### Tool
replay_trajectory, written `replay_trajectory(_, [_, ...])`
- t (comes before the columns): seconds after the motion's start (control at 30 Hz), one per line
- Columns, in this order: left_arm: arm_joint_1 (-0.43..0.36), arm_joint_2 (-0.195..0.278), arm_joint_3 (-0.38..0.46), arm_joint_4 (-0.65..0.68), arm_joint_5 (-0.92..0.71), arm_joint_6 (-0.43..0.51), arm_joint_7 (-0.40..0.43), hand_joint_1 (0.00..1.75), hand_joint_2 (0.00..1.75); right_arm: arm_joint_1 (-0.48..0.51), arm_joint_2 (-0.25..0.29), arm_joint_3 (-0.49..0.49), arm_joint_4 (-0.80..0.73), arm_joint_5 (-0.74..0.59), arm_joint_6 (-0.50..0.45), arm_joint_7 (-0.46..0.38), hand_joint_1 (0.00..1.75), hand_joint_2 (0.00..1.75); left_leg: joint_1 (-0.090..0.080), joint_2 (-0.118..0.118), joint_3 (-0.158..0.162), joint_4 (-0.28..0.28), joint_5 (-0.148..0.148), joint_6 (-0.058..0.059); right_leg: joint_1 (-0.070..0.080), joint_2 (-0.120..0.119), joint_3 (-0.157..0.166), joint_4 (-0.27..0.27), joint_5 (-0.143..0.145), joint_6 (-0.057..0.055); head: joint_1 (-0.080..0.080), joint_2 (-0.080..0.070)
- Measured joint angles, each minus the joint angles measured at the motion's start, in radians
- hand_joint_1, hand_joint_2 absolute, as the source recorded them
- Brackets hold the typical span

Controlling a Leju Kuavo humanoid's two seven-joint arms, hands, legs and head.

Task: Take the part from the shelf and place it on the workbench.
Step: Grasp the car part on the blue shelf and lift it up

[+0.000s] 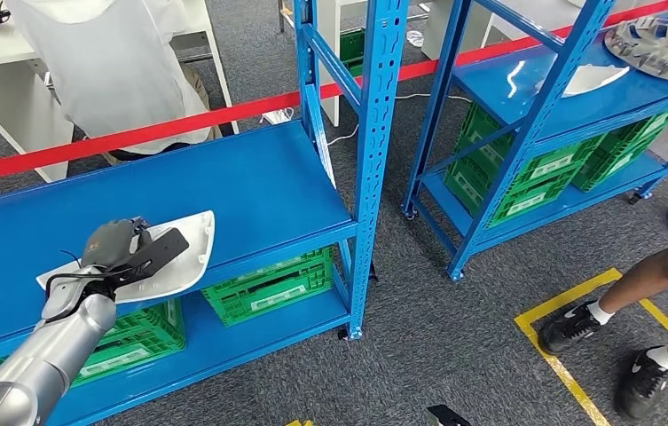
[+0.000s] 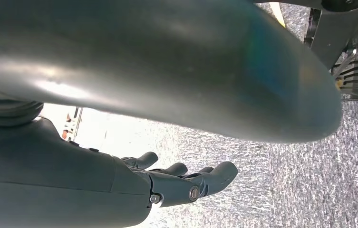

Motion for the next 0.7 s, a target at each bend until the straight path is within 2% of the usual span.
replay_trajectory(0.17, [-0.028,-0.031,0.063,-0.021,0.089,0.026,-0.118,1.75,1.75,0.000,0.001,-0.014,0.000,-0.002,-0.001,0.000,0.00,0.00,0.000,0.000,0.000,0.000,0.000,0.000,0.000,0.000,0.000,0.000,0.000,0.000,0.000,0.000])
replay_trajectory(0.43, [-0.112,-0.102,0.187,-0.099,0.250,-0.046,-0.293,1.75,1.75,0.003,0.002,-0.044,0.000,-0.020,-0.001,0.000,0.00,0.00,0.000,0.000,-0.001,0.001,0.000,0.000,0.000,0.000,0.000,0.000,0.001,0.001,0.000,0.000])
replay_trajectory(0.57, [-0.140,-0.115,0.202,-0.164,0.280,-0.084,-0.320,1.75,1.75,0.006,0.003,-0.055,0.000,-0.023,-0.001,0.000,0.00,0.00,0.000,0.001,-0.001,0.001,0.000,0.000,0.000,0.000,0.000,0.000,0.001,0.001,0.000,0.000])
replay_trajectory(0.7, [-0.161,-0.111,0.197,-0.228,0.288,-0.144,-0.301,1.75,1.75,0.007,0.004,-0.066,0.000,-0.020,0.000,0.000,0.00,0.00,0.000,0.001,-0.001,0.000,0.000,0.000,0.000,0.000,0.000,0.000,0.001,0.001,0.000,0.000])
